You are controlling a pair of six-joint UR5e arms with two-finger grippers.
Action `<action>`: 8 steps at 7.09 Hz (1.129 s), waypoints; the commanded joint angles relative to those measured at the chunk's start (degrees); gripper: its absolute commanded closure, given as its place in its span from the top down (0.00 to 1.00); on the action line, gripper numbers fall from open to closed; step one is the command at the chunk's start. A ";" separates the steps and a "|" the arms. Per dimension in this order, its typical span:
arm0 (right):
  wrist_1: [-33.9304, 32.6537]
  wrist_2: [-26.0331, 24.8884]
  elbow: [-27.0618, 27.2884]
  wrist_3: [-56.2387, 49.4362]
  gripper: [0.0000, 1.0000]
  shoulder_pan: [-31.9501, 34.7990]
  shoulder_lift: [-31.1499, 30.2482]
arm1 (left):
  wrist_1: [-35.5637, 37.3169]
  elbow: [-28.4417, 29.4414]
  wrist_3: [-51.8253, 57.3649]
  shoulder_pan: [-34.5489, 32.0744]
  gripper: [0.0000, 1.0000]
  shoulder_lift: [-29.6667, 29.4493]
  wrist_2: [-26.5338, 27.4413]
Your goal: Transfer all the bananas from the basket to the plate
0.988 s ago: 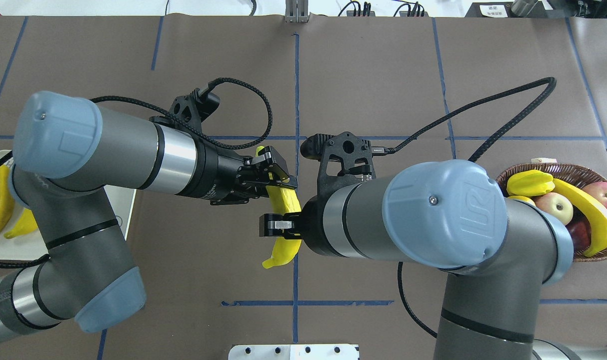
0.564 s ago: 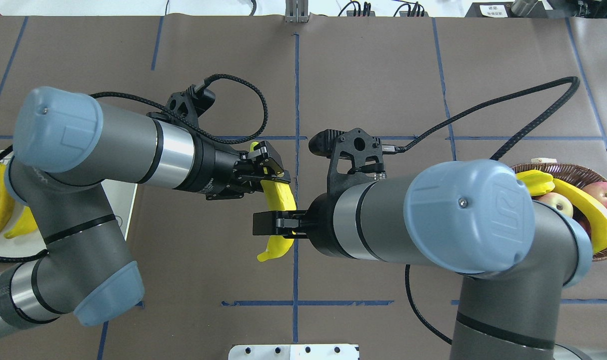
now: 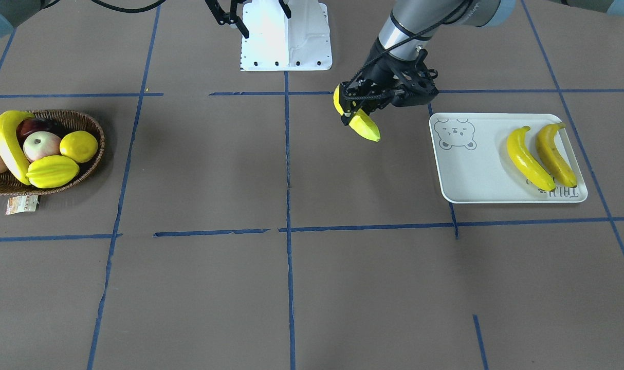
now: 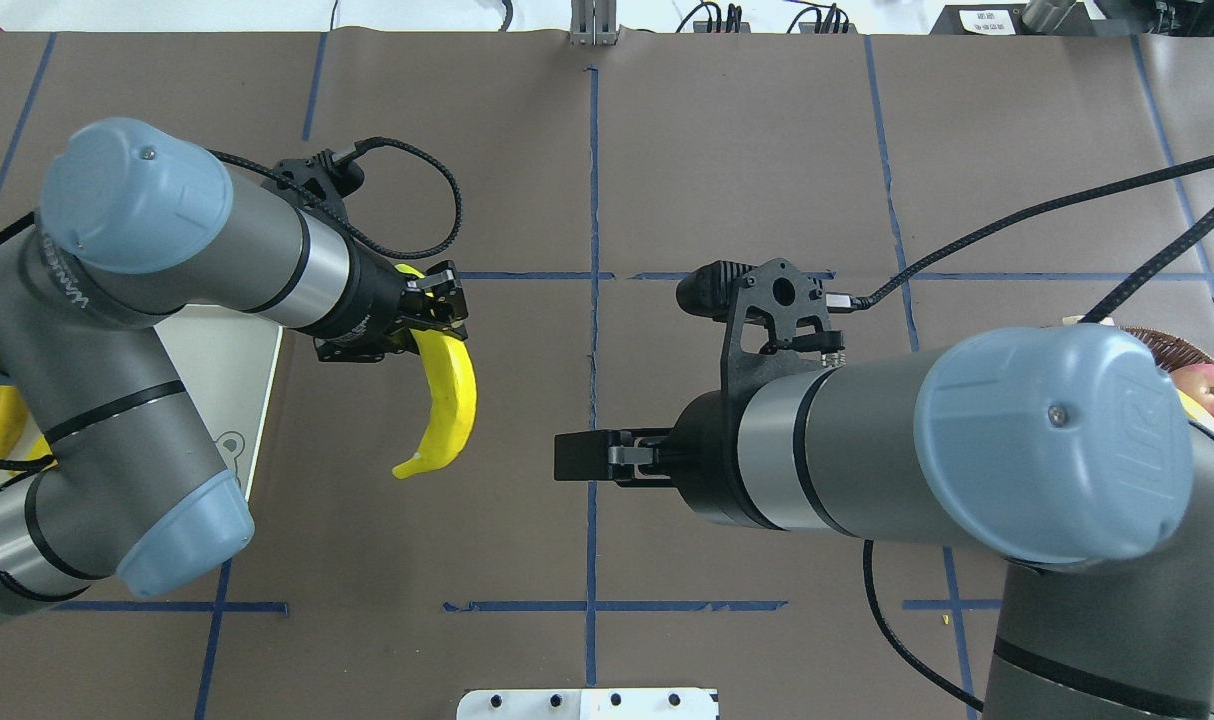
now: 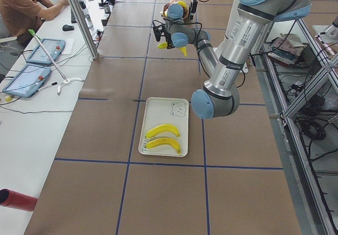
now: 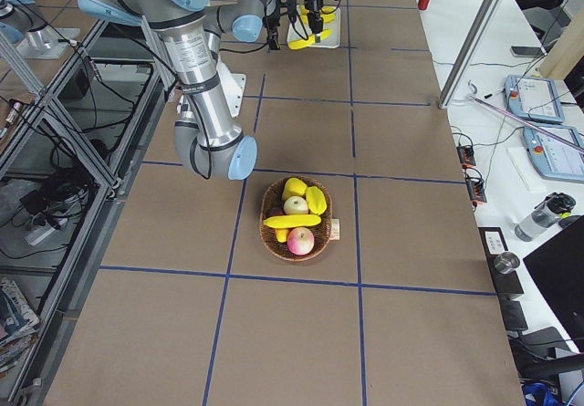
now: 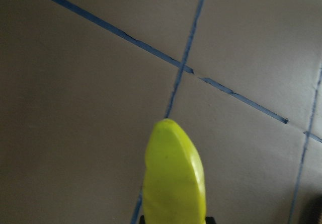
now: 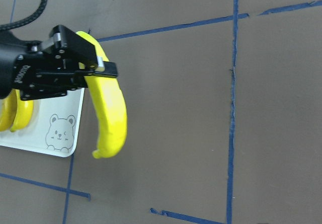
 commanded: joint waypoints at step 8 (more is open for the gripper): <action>-2.75 -4.87 -0.18 -0.73 1.00 1.38 -9.11 | 2.84 8.11 16.12 -8.35 0.00 20.00 3.58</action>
